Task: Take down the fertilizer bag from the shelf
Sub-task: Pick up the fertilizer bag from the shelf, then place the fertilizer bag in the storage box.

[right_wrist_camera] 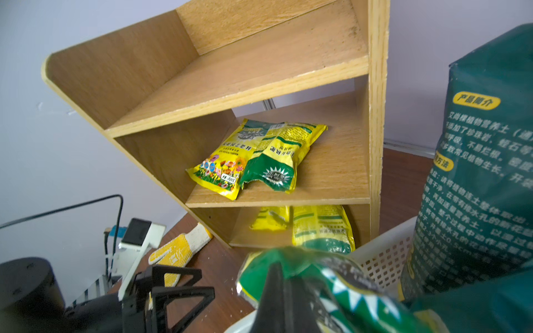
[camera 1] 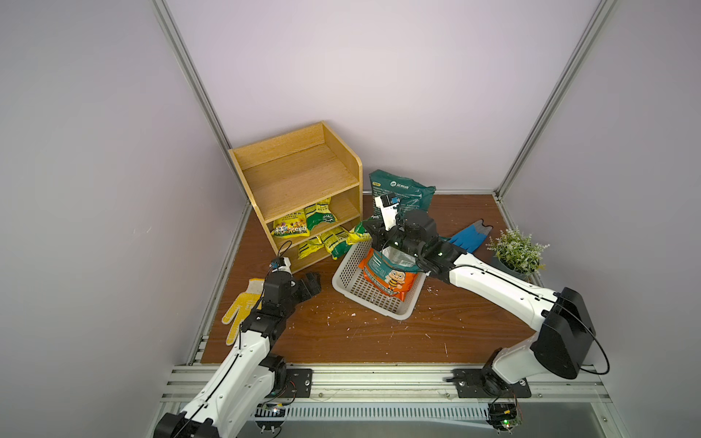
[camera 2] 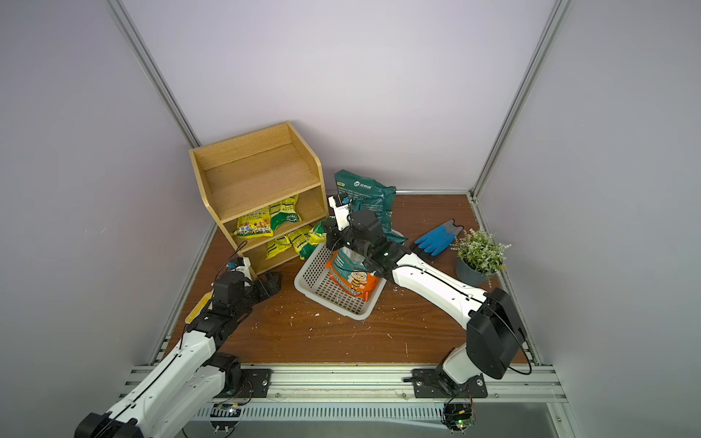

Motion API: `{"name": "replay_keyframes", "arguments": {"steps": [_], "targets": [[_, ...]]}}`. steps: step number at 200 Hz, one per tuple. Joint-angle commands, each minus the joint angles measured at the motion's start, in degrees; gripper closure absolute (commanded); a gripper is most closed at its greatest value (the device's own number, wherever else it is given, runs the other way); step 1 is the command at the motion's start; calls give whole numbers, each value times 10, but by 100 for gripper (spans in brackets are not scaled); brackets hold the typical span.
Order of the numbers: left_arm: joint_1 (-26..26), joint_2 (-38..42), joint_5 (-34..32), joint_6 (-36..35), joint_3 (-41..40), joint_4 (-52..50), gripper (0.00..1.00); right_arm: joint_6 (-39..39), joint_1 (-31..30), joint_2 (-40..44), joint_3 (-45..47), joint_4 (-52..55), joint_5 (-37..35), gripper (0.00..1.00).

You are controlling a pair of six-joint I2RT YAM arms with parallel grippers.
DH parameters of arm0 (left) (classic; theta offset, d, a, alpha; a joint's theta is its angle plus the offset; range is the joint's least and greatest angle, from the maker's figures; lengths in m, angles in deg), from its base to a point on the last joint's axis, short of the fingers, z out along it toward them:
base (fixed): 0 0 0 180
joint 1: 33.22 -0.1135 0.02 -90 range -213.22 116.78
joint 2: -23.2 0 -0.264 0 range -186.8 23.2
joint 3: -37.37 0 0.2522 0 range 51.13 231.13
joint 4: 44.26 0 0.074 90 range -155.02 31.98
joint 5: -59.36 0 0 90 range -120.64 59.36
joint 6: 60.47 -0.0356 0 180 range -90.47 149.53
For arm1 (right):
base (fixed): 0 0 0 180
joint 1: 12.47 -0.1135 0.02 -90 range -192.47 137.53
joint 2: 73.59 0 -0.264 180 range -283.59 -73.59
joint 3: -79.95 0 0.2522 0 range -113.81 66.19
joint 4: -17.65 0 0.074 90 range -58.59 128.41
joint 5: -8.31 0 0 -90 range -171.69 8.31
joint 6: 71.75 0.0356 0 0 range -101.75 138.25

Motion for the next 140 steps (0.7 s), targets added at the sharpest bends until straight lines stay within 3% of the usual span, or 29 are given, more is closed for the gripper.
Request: {"name": "replay_keyframes", "arguments": {"steps": [1,52,108,140], "targets": [[-7,-5,8,-7,22,-1,1,-53,6,10,-4,-7,24,100],[-7,5,9,-2,22,-10,0,-112,40,-78,-64,99,90,100],[-7,3,10,2,22,-7,0,-130,53,-168,-97,161,29,100],[-7,-7,10,3,24,-3,1,-131,53,-213,-156,245,39,99]]}}
